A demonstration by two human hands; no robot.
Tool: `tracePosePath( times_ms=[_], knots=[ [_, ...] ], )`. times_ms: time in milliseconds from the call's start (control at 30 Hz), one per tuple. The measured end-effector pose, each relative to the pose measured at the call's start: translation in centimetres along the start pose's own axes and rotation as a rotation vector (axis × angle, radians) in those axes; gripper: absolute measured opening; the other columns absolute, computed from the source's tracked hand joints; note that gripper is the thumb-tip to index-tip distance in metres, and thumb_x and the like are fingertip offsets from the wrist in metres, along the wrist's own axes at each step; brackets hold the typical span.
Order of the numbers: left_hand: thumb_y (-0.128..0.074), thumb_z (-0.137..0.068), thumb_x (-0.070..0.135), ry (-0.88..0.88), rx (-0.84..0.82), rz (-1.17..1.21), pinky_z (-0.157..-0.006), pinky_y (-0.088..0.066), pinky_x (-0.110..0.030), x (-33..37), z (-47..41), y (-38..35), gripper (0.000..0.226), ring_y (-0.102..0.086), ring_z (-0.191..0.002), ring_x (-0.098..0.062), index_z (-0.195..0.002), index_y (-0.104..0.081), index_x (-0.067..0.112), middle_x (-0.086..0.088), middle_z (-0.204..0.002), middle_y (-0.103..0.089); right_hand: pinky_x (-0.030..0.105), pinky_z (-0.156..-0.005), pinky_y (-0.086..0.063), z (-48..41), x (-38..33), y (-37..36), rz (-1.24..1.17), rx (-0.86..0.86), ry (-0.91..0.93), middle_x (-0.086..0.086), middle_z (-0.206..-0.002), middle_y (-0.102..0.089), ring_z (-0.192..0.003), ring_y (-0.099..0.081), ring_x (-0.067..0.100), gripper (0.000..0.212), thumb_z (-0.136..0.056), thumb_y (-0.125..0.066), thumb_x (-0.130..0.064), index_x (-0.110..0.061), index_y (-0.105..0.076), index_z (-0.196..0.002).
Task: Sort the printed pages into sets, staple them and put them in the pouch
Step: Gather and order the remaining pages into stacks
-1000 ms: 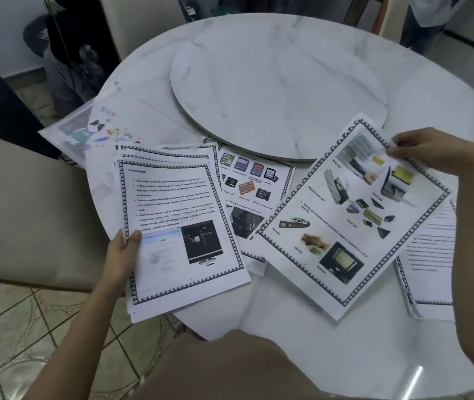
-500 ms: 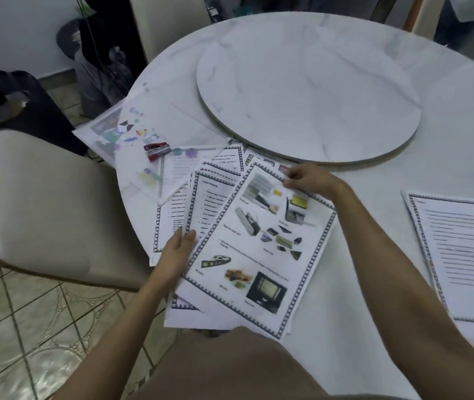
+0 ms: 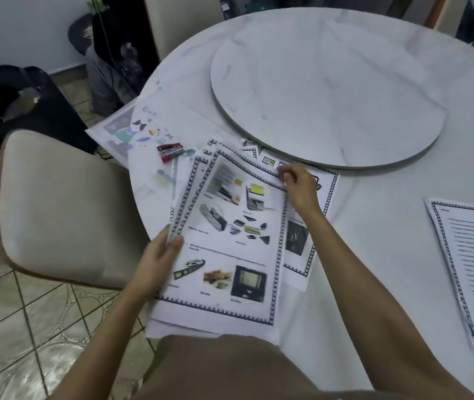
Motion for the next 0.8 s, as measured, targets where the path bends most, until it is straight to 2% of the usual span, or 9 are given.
tracePosePath(
  times_ms=[67, 133, 200, 300, 400, 500, 600, 700, 800],
  knots=[
    [-0.051, -0.093, 0.022, -0.013, 0.075, 0.045, -0.057, -0.045, -0.019, 0.1, 0.3, 2.7, 0.005, -0.053, -0.06, -0.002, -0.09, -0.055, 0.022, 0.012, -0.065, -0.06, 0.019, -0.082, -0.041, 0.4, 0.3, -0.7, -0.004, -0.007, -0.025, 0.008, -0.103, -0.061, -0.103, -0.057, 0.022, 0.026, -0.093, -0.041, 0.001, -0.002, -0.064, -0.106],
    [-0.05, -0.094, 0.019, -0.004, 0.22, 0.094, -0.053, -0.048, -0.012, 0.3, 0.7, 5.4, 0.01, -0.06, -0.059, 0.0, -0.087, -0.053, 0.026, 0.013, -0.066, -0.066, 0.016, -0.085, -0.037, 0.8, 0.6, -1.5, 0.035, 0.012, -0.027, 0.009, -0.11, -0.061, -0.108, -0.056, 0.022, 0.027, -0.094, -0.042, -0.002, -0.003, -0.063, -0.11],
    [-0.043, -0.097, 0.017, 0.019, 0.363, 0.143, -0.05, -0.049, -0.009, 0.2, 1.0, 8.0, 0.016, -0.063, -0.06, 0.002, -0.089, -0.053, 0.027, 0.006, -0.075, -0.066, 0.009, -0.082, -0.031, 1.4, 0.8, -2.4, 0.094, 0.0, 0.003, 0.013, -0.116, -0.059, -0.109, -0.055, 0.023, 0.026, -0.094, -0.043, -0.003, -0.002, -0.062, -0.112],
    [-0.037, -0.099, 0.017, 0.019, 0.509, 0.173, -0.056, -0.049, -0.005, -0.1, 0.9, 10.5, 0.019, -0.062, -0.067, 0.011, -0.105, -0.053, 0.025, 0.01, -0.094, -0.057, 0.008, -0.085, -0.028, 2.6, 0.5, -4.3, 0.189, -0.137, 0.125, 0.017, -0.118, -0.054, -0.109, -0.052, 0.025, 0.025, -0.093, -0.046, -0.003, 0.001, -0.06, -0.114],
    [-0.034, -0.1, 0.016, 0.005, 0.559, 0.174, -0.061, -0.047, 0.0, 0.0, 0.5, 10.6, 0.028, -0.057, -0.07, 0.021, -0.127, -0.044, 0.014, 0.012, -0.101, -0.054, 0.015, -0.097, -0.025, 3.6, 0.7, -5.6, 0.324, -0.201, 0.267, 0.02, -0.121, -0.052, -0.115, -0.047, 0.03, 0.027, -0.092, -0.049, -0.004, 0.004, -0.058, -0.117],
    [-0.034, -0.101, 0.018, -0.015, 0.593, 0.166, -0.064, -0.045, 0.002, 0.6, 0.3, 10.4, 0.021, -0.054, -0.072, 0.023, -0.121, -0.04, 0.02, 0.018, -0.101, -0.05, 0.03, -0.104, -0.03, 4.3, 0.9, -5.9, 0.396, -0.213, 0.29, 0.022, -0.125, -0.049, -0.119, -0.043, 0.033, 0.033, -0.088, -0.054, -0.002, 0.006, -0.055, -0.12],
    [-0.033, -0.101, 0.02, -0.023, 0.621, 0.178, -0.066, -0.046, 0.001, 0.7, 0.1, 10.7, 0.017, -0.054, -0.076, 0.021, -0.114, -0.039, 0.029, 0.021, -0.101, -0.048, 0.033, -0.102, -0.032, 4.6, 1.0, -5.8, 0.445, -0.188, 0.302, 0.023, -0.125, -0.05, -0.12, -0.044, 0.035, 0.034, -0.087, -0.057, -0.004, 0.007, -0.056, -0.118],
    [-0.032, -0.101, 0.017, -0.044, 0.625, 0.187, -0.065, -0.046, 0.0, 0.9, 0.1, 10.6, 0.019, -0.055, -0.076, 0.023, -0.103, -0.042, 0.033, 0.02, -0.101, -0.049, 0.035, -0.104, -0.028, 4.6, 0.9, -5.5, 0.534, -0.13, 0.228, 0.019, -0.129, -0.047, -0.123, -0.04, 0.033, 0.041, -0.088, -0.058, -0.017, 0.002, -0.052, -0.124],
    [-0.031, -0.101, 0.015, -0.039, 0.629, 0.2, -0.064, -0.044, 0.002, 1.1, 0.1, 10.3, 0.018, -0.054, -0.074, 0.026, -0.11, -0.04, 0.029, 0.021, -0.1, -0.047, 0.035, -0.102, -0.025, 4.6, 0.7, -5.4, 0.594, -0.109, 0.138, 0.015, -0.133, -0.042, -0.125, -0.035, 0.029, 0.046, -0.091, -0.054, -0.024, -0.003, -0.045, -0.13]
  ],
)
Point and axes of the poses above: each hand's wrist, its own z-axis away from the middle knuckle, its own y-axis out of the back of the hand, x = y × z, the point moved 3 cm from there along -z, towards the middle knuckle
